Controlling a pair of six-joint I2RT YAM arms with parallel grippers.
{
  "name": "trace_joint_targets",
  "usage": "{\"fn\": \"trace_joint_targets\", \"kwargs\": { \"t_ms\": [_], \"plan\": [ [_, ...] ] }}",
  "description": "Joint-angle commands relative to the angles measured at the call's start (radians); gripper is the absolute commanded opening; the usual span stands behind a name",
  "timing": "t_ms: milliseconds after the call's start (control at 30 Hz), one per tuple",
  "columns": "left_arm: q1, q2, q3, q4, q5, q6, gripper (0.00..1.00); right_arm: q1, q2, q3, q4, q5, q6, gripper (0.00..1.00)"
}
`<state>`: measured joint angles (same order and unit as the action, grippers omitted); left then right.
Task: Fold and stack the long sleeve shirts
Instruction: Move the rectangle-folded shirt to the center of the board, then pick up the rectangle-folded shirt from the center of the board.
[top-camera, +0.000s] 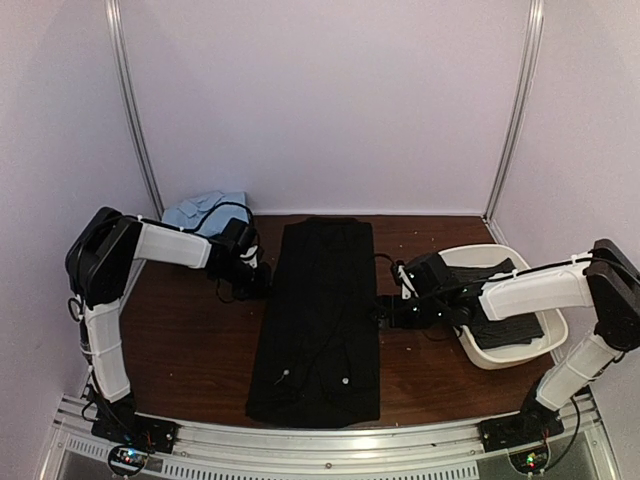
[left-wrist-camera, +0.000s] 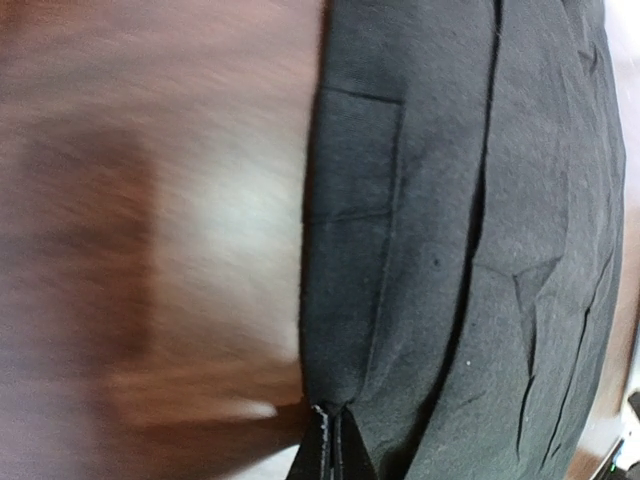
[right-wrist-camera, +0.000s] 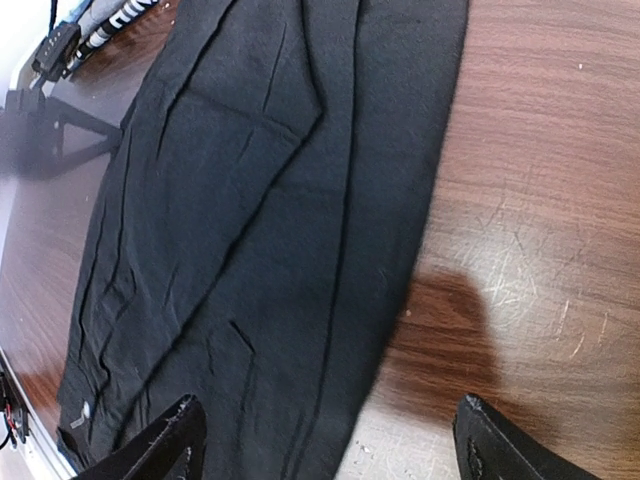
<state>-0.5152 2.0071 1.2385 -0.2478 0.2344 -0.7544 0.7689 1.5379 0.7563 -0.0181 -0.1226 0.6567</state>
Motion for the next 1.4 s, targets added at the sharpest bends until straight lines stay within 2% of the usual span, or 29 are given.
{"fn": "trace_joint_targets", "kwargs": {
  "t_ms": [0,267,433,533,833,1133,1367],
  "plan": [
    [0.042,-0.017,-0.015,0.029,-0.057,-0.023,0.0,0.031,0.012,0.042,-0.045,0.04,-0.018,0.87],
    [0.043,-0.074,-0.069,0.048,-0.018,-0.027,0.0,0.112,-0.03,0.024,-0.103,0.025,0.019,0.86],
    [0.043,-0.15,-0.109,-0.016,-0.053,0.005,0.27,0.185,-0.061,-0.011,-0.128,0.0,0.071,0.83],
    [0.043,-0.229,-0.164,-0.051,-0.053,0.019,0.34,0.219,-0.084,-0.045,-0.125,-0.024,0.11,0.77],
    [0.025,-0.486,-0.47,-0.082,0.119,0.043,0.35,0.265,-0.134,-0.156,-0.05,-0.139,0.22,0.59],
    [-0.05,-0.645,-0.641,-0.101,0.204,-0.004,0.34,0.271,-0.128,-0.207,0.015,-0.19,0.293,0.53],
    [-0.136,-0.657,-0.698,-0.084,0.254,-0.033,0.35,0.271,-0.108,-0.245,0.119,-0.21,0.346,0.5]
  ]
}}
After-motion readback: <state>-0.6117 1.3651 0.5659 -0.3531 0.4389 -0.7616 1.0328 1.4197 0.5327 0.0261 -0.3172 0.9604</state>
